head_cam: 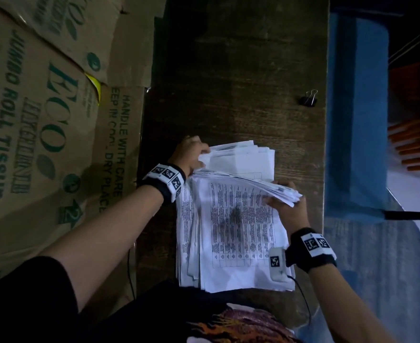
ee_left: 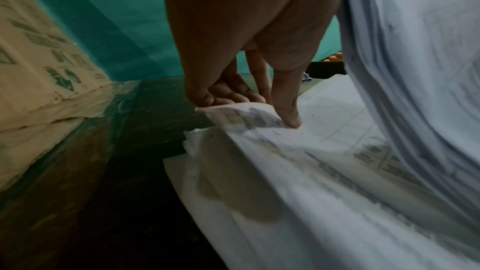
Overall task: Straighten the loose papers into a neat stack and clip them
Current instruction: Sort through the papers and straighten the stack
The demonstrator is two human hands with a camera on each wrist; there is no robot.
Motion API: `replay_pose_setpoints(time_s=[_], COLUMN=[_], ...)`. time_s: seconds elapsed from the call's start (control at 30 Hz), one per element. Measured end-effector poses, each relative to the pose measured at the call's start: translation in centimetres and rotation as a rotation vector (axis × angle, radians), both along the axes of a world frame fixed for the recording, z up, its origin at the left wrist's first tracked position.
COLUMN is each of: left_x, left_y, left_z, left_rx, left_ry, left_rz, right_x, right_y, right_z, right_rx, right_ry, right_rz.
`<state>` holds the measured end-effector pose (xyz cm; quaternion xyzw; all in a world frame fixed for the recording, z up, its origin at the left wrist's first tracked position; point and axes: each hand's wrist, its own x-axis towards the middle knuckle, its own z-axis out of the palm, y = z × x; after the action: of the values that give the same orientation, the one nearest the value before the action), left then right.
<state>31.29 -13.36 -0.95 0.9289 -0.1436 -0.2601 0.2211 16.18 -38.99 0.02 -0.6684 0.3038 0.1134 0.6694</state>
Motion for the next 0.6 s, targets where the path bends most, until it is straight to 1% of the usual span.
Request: replay_pose_setpoints(time_s=[0.13,0.2,0.3,0.37,0.5,0.57,0.6], left_x=[-0.7,-1.0,-1.2,-1.2,-1.4,-1.7,-2.0], left_y=[0.5,0.9,1.3,1.5,1.4,1.5,1.8], left_z=[0.2,0.4,1.2,2.1,4.4,5.3,5.3], left_rx=[-0.125,-0.191,-0.256,-0.345,-0.558,-0.628,-0.666], left_ry=[-0.031,-0.013,0.059,0.125,0.190,0.210,0.222], left_rz=[0.026,0.073,0.108,0.134,0.213,0.219,0.254], right_x=[0.1,0.2,0.7,1.1,1.9,2.2,2.2], right_y=[0.4,0.6,0.8,1.1,1.7,1.9,1.8], right_z=[-0.3,0.0,0.2,0.3,1.3,1.8,1.8], right_rx=[-0.064,-0.076,-0.081,-0.100,-0.130,-0.110,-0.098], right_ry=[-0.037,-0.056,-0.069,-0.059,-0.046,-0.082,-0.101], right_rz=[0.025,0.025,0.055,0.063,-0.003,-0.023,-0.035])
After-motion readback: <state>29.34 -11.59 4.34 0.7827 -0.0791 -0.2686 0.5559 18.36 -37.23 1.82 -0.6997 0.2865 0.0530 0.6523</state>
